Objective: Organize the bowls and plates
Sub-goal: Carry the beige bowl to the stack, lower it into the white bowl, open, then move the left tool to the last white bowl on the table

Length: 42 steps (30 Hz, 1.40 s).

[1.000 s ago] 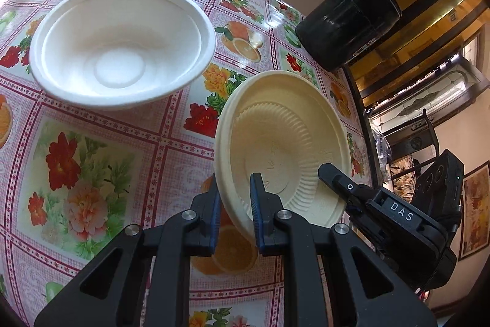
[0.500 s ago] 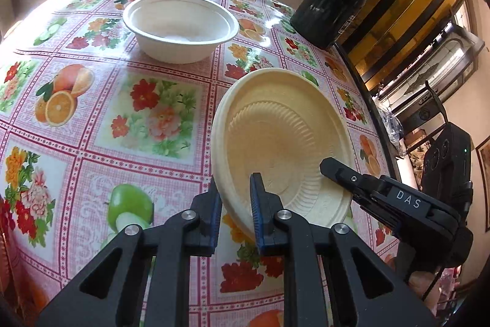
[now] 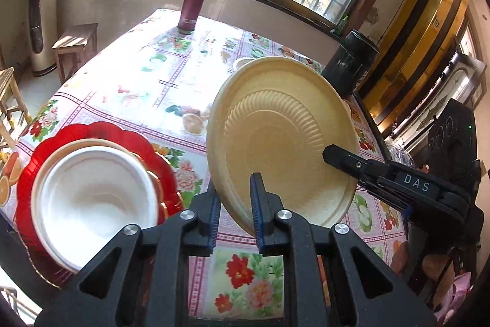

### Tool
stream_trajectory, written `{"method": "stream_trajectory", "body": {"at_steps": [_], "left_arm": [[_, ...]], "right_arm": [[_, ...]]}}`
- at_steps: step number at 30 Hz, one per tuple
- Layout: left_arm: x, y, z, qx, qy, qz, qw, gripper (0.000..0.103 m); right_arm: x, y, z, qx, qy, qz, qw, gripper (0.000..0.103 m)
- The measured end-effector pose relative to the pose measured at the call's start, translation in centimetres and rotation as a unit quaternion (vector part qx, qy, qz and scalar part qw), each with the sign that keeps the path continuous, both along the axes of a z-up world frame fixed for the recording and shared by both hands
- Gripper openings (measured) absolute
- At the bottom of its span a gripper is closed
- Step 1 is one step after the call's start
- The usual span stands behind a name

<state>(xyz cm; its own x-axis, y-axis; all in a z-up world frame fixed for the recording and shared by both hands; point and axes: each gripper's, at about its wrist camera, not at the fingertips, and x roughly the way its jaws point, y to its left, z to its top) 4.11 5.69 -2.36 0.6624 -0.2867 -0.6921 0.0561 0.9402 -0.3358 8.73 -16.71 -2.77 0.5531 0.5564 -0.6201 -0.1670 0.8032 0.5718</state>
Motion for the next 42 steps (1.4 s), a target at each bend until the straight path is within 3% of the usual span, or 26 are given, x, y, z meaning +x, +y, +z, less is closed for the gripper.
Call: {"method": "stream_trajectory", "body": {"at_steps": [7,13,20,27,28,30,32,35,37,39,42], "left_arm": [[-1.9,6.6,-0.5,0.009,-0.009,0.054,0.9984,0.015],[-2.3,10.1,-2.7,0.021,0.017,0.081,0.9963,0.016],[-3.4,11.6,-4.7,0.017,0.041,0.089,0.9950,0.017],[-3.7,11.7,-4.5,0.030,0.040,0.097,0.9940,0.019],[-3.8,11.6,-4.4,0.034,0.038,0.097,0.9940,0.021],[-4.1,11.7,-4.1,0.047,0.030,0.099,0.9936,0.024],[-4.7,11.7,-3.9,0.061,0.020,0.105,0.9924,0.044],[-5.7,11.8,-3.3,0.081,-0.003,0.117,0.9898,0.059],[-6.4,11.9,-2.8,0.092,-0.019,0.128,0.9873,0.061],[-7.0,12.0,-2.0,0.099,-0.044,0.140,0.9842,0.063],[-7.4,11.7,-0.8,0.092,-0.079,0.144,0.9821,0.076]], "right_arm": [[-0.5,8.4,-0.6,-0.014,0.003,0.063,0.998,0.014],[-0.6,13.2,-2.3,-0.044,0.012,0.098,0.994,0.014],[-0.8,15.4,-3.6,-0.059,0.022,0.119,0.991,0.014],[-0.5,15.9,-4.6,-0.070,0.025,0.129,0.989,0.016],[-0.5,16.0,-4.7,-0.071,0.027,0.135,0.988,0.018],[-0.5,15.9,-4.6,-0.066,0.025,0.140,0.988,0.034],[-0.6,15.8,-4.3,-0.072,0.017,0.139,0.987,0.046],[-0.6,14.8,-3.6,-0.058,0.002,0.137,0.989,0.050],[-0.4,13.6,-3.1,-0.046,-0.010,0.127,0.991,0.051],[-0.2,12.1,-2.7,-0.030,-0.028,0.107,0.993,0.061],[0.1,9.0,-2.3,-0.011,-0.065,0.055,0.996,0.072]]}}
